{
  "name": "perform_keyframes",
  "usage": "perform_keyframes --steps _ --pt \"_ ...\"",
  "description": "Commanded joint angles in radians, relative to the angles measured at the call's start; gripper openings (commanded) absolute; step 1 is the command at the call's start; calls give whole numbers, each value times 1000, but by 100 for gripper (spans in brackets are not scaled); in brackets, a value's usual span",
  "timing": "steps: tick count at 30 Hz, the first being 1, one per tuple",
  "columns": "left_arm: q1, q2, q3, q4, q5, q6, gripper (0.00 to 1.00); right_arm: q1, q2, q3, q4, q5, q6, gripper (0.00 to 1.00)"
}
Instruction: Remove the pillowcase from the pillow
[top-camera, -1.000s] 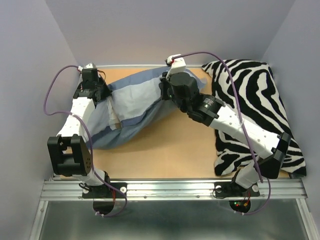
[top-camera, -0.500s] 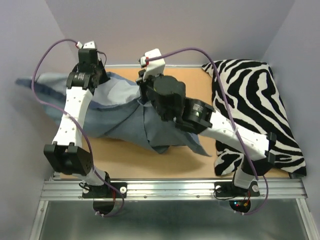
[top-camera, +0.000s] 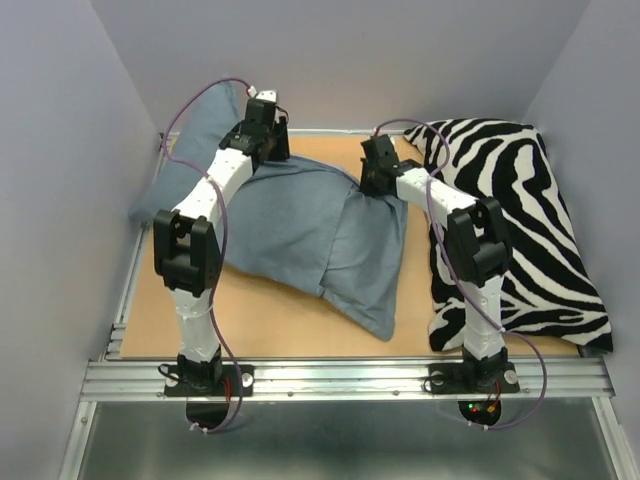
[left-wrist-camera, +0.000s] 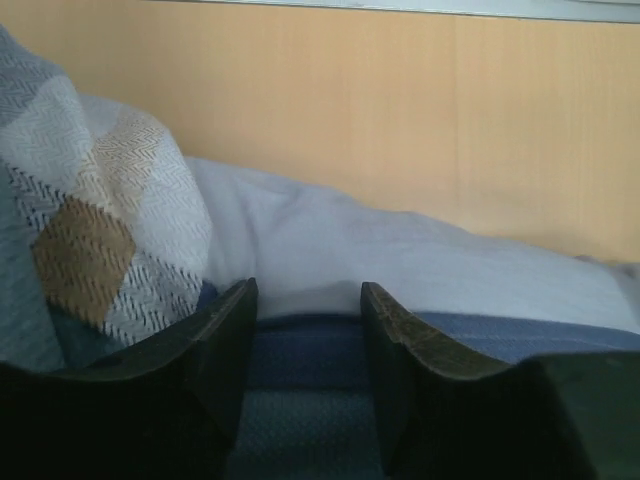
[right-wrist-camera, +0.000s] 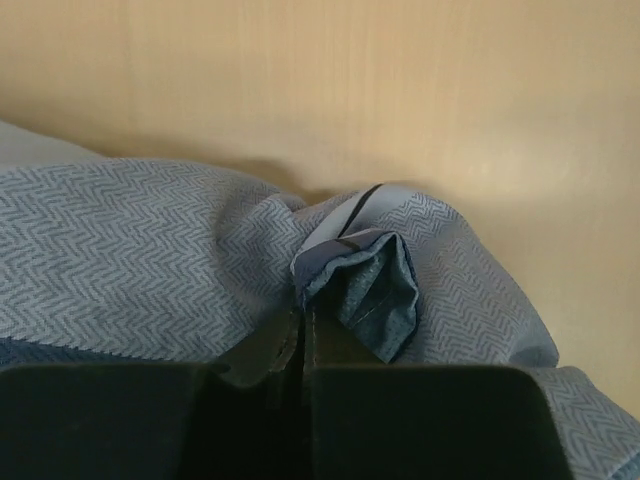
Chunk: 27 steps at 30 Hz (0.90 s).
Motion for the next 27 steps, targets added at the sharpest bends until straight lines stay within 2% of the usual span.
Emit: perform_keyframes --steps 1,3,4,5,8,10,12,14,18,19,23,27 --pt "-51 -332 -160 133 -101 -15 62 34 -85 -100 64 -96 54 11" --pt "-80 -392 -214 160 -133 -15 63 34 -104 -101 65 -78 50 23" --pt "-98 -435 -229 158 -162 -14 62 34 -116 -103 65 -67 50 34" --pt "-144 -458 -252 158 -243 -14 62 34 -146 -103 63 -52 47 56" --pt "-205 -561 -376 181 -310 -39 63 34 -206 -95 63 -4 39 73" --pt "-238 -623 -464 196 -307 -66 63 34 -237 -80 62 14 35 77" --pt "-285 -652 -510 192 -345 -73 68 35 -277 -69 59 7 35 83" --pt "-356 -698 -588 196 -395 -108 69 34 -297 -52 48 -15 38 84" --pt "-423 -778 -719 264 -370 -162 73 34 -381 -97 46 -41 67 84" --pt "-471 -785 -739 271 -386 -167 73 34 -422 -107 46 -38 65 84" --pt "-551 -750 -740 272 -460 -158 73 34 -548 -202 48 -71 81 83" --pt "-572 -729 -756 299 -436 -159 73 53 -691 -414 77 -113 114 82"
